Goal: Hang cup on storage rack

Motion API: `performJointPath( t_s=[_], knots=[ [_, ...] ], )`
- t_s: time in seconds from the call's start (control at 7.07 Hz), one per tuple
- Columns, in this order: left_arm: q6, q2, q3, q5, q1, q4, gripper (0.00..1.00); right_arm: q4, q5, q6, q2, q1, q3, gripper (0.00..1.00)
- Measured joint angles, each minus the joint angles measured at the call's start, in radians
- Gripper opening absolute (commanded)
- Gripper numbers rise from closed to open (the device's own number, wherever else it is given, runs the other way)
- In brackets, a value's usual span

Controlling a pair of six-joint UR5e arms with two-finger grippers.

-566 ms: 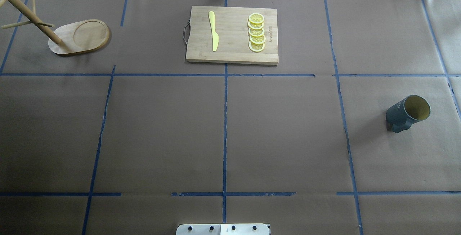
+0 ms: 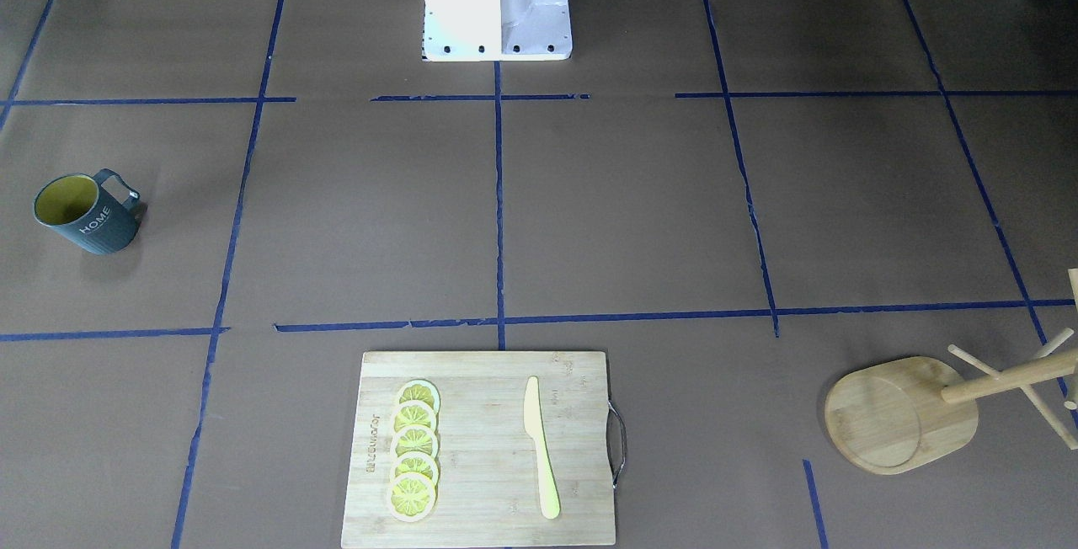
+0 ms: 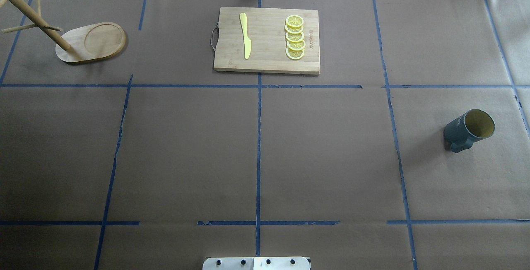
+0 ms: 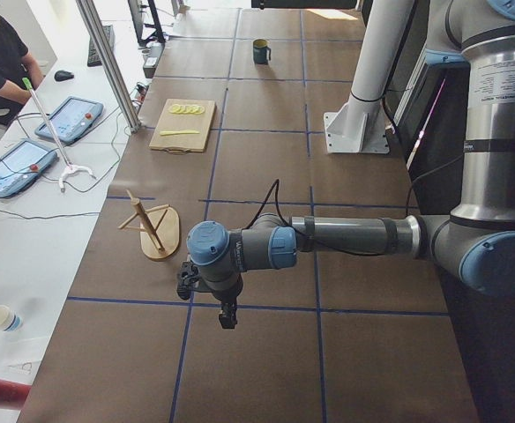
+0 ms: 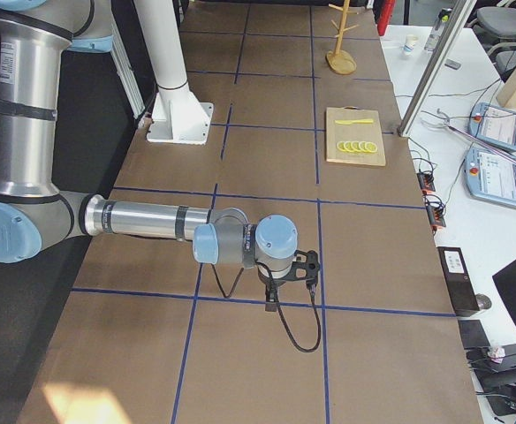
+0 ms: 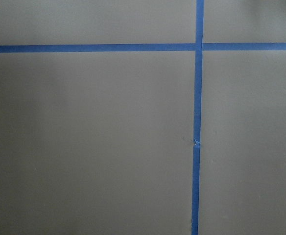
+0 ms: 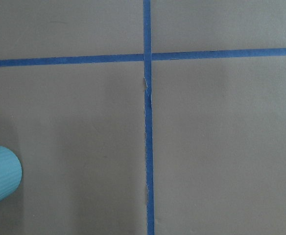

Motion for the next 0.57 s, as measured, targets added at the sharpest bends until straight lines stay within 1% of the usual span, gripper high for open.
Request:
performJointPath(
  t_s=[0.57],
  knots=[
    [0.001,-0.001,0.0,0.0,0.0,-0.002,1.0,0.004,-0.004,0.004,0.007,0.0,0.002,1.0]
  ],
)
